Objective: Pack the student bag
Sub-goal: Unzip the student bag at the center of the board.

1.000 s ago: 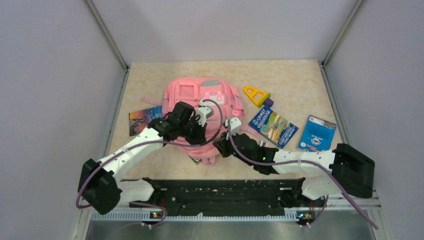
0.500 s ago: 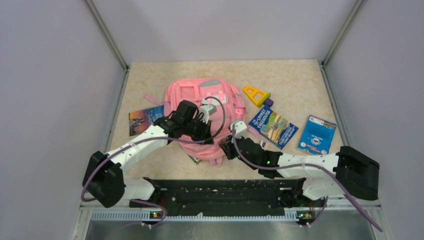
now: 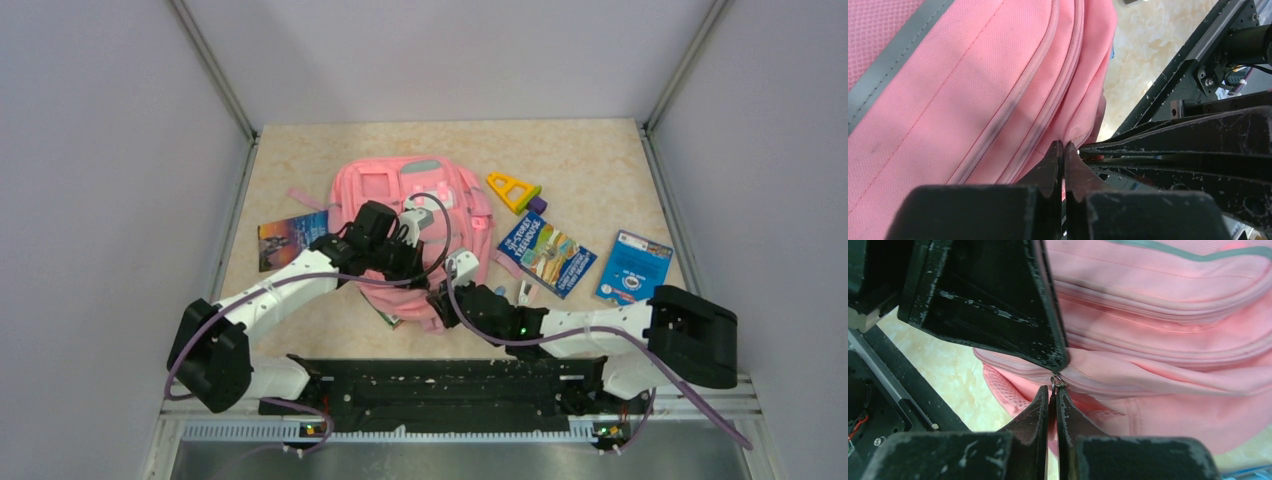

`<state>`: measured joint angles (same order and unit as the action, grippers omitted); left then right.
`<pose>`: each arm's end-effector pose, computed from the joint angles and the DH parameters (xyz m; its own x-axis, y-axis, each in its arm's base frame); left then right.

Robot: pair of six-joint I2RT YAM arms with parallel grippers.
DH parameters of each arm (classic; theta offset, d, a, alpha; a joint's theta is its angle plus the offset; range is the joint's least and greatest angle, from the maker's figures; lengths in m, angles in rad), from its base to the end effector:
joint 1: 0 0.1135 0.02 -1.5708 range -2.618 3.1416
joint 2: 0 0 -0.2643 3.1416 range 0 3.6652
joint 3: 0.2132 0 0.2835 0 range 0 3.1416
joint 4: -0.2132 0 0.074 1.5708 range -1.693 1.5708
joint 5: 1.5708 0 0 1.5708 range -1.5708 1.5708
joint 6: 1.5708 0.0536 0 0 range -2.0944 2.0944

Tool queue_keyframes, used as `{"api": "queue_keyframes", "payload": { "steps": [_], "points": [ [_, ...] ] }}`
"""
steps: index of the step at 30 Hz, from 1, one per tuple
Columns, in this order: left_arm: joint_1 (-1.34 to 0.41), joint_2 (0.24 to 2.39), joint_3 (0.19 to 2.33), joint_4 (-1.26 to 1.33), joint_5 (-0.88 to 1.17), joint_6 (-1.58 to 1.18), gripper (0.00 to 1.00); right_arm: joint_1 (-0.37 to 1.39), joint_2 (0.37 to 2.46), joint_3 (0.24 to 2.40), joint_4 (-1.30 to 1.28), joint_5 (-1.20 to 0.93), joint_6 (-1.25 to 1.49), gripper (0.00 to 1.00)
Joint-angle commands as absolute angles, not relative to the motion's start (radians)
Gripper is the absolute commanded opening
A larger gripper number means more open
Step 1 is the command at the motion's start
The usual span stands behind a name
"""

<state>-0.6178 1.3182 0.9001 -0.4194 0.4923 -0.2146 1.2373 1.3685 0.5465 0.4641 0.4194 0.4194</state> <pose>0.2402 -0.2018 0.2217 -0.7554 0.3065 -0.5792 0.6217 0.6145 -0.4857 0.1236 0.2901 0.1672 -0.4053 -0.0338 -0.9135 -0.6275 0.7370 0.2511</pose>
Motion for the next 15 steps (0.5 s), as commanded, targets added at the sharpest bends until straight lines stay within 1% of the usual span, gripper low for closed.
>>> {"api": "queue_keyframes", "payload": {
  "steps": [1, 7, 11, 15],
  "points": [
    [-0.625, 1.303, 0.902, -0.228, 0.560, -0.255, 0.00, 1.299, 1.441, 0.635, 0.588, 0.313, 0.414, 0.00],
    [-0.626, 1.296, 0.898, -0.202, 0.564, -0.264, 0.00, 1.346, 1.519, 0.699, 0.660, 0.267, 0.361, 0.00],
    [-0.624, 1.276, 0.890, -0.190, 0.539, -0.270, 0.00, 1.383, 1.549, 0.745, 0.639, 0.273, 0.335, 0.00],
    [-0.625, 1.245, 0.883, -0.197, 0.459, -0.256, 0.00, 1.408, 1.534, 0.764, 0.586, 0.308, 0.361, 0.00]
  ]
}}
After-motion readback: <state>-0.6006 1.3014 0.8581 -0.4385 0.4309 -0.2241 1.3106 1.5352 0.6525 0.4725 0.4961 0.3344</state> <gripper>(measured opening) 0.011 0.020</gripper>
